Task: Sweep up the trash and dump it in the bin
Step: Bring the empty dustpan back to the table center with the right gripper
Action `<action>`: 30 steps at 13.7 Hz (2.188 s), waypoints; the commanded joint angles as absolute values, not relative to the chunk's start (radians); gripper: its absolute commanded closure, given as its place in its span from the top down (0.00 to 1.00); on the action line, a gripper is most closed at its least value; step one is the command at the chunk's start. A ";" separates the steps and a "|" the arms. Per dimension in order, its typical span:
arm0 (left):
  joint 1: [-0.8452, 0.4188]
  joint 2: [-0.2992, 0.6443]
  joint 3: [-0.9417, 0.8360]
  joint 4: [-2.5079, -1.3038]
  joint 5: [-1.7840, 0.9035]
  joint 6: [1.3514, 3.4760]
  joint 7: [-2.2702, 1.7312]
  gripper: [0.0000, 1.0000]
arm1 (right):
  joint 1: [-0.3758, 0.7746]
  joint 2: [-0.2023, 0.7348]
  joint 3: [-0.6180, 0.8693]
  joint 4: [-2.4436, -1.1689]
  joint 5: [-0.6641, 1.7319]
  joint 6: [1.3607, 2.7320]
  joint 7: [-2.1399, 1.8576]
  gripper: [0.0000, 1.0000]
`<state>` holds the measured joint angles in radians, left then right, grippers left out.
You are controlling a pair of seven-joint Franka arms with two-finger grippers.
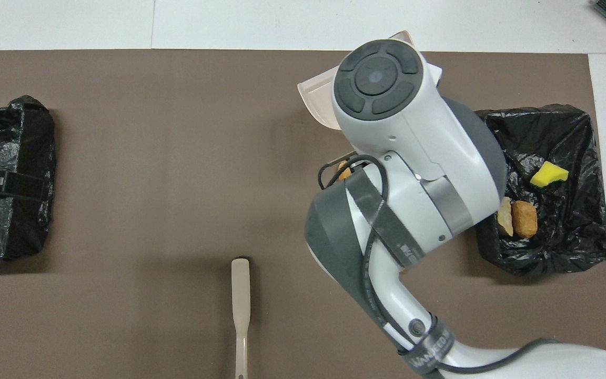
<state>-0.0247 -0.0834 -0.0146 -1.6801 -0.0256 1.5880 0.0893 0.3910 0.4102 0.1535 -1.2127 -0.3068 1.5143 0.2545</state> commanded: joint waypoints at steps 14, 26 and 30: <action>-0.026 -0.106 -0.009 -1.697 -0.012 1.592 0.092 1.00 | 0.640 0.655 0.150 -1.147 -0.107 1.835 0.762 0.00; -0.026 -0.106 -0.008 -1.697 -0.012 1.592 0.092 1.00 | 0.683 0.684 0.156 -1.190 -0.058 1.874 0.775 0.00; -0.025 -0.107 -0.002 -1.697 -0.012 1.585 0.094 1.00 | 0.669 0.681 0.155 -1.226 -0.019 1.933 0.785 0.00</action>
<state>-0.0246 -0.0888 -0.0082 -1.6802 -0.0256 1.5872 0.0893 0.6822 0.6908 0.1504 -1.1875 -0.0510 1.8718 0.7576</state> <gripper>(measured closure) 0.000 0.683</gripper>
